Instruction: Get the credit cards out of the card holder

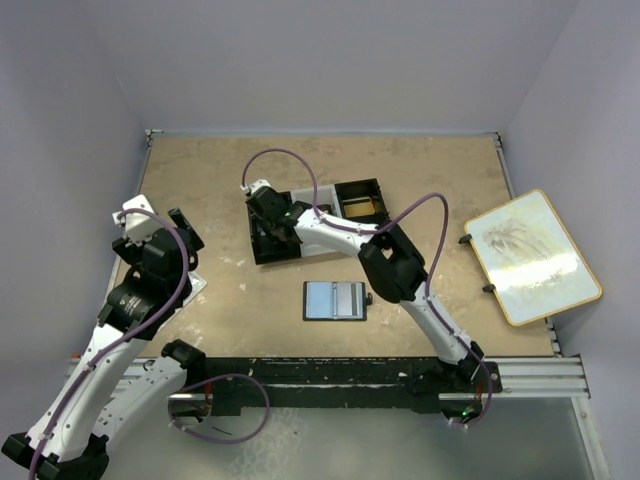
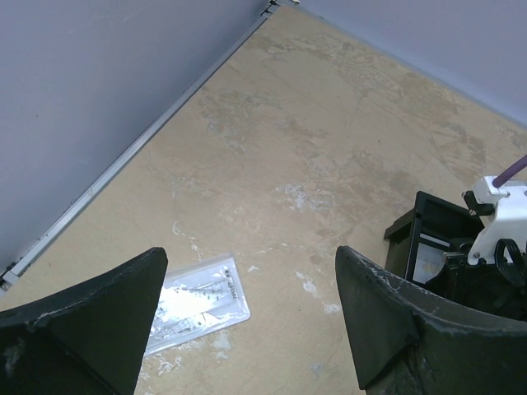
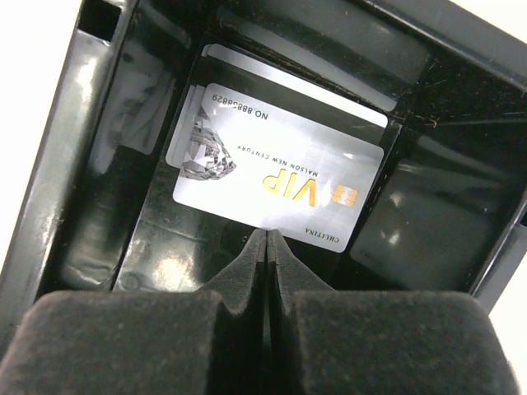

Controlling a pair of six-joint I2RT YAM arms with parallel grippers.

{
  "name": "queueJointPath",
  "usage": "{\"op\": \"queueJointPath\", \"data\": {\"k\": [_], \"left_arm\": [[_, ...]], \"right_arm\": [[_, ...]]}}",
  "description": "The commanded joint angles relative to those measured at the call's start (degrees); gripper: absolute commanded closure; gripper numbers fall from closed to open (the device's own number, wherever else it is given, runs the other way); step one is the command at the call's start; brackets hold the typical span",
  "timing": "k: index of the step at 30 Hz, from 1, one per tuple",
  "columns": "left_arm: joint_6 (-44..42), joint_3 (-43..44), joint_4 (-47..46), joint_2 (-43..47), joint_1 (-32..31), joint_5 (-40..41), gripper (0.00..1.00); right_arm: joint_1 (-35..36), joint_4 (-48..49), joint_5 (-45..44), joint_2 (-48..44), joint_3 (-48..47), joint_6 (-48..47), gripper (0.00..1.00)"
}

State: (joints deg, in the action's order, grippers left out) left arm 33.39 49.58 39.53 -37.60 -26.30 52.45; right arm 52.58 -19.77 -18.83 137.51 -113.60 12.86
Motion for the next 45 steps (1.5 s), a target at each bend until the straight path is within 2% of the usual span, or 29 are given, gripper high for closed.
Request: {"op": "queueJointPath", "data": {"k": [1, 8, 23, 45], "left_arm": [[0.06, 0.14, -1.21, 0.57, 0.16, 1.59, 0.2], [0.1, 0.15, -1.16, 0.57, 0.2, 1.78, 0.2], [0.01, 0.13, -1.25, 0.43, 0.2, 1.65, 0.2], [-0.12, 0.06, -1.29, -0.18, 0.2, 1.26, 0.2]], "right_arm": [[0.91, -2.72, -2.8, 0.62, -4.12, -0.11, 0.99], [1.84, -2.72, -4.44, 0.11, -6.0, -0.5, 0.98], [1.83, -4.07, 0.36, 4.48, -6.99, 0.85, 0.97], [-0.28, -3.2, -6.05, 6.17, -6.95, -0.75, 0.94]]}}
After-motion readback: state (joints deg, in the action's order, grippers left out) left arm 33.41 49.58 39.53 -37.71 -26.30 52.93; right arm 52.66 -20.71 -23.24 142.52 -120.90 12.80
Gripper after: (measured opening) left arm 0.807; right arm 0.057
